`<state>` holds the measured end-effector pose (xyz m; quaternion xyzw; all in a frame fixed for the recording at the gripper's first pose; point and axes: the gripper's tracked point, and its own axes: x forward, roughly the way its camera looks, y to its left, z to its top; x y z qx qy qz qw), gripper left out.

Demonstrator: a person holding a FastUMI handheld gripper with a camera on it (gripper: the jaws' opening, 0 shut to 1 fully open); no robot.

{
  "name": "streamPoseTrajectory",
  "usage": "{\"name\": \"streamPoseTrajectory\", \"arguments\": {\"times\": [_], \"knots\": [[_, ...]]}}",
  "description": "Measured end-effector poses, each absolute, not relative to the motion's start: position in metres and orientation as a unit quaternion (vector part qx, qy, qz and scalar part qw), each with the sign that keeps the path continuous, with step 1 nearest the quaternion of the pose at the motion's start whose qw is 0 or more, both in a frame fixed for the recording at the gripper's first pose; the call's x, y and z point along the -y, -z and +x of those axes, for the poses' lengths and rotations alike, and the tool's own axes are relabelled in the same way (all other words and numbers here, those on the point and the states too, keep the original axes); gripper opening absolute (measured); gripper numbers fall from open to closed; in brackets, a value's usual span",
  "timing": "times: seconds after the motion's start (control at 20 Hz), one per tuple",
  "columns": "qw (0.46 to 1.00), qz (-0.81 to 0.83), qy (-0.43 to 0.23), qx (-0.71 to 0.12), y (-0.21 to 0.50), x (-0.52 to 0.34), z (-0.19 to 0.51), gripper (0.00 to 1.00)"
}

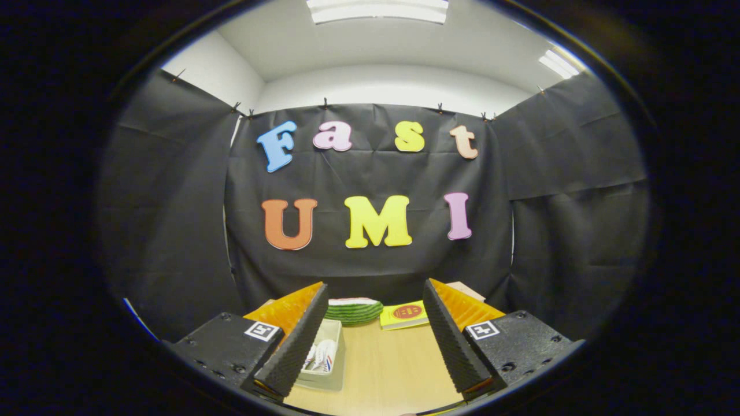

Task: Open the storage box then place both shoes into the box .Put the left shoe in first, then the right shoe, with the right side of both shoes facing outward in a uniform manner.

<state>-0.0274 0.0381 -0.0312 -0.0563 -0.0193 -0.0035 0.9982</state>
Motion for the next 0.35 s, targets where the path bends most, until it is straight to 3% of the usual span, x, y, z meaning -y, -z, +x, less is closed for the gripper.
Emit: {"name": "streamPoseTrajectory", "arguments": {"times": [0.35], "knots": [[0.998, -0.056, -0.005, 0.018, 0.0335, -0.0404, -0.0326, 1.0]]}}
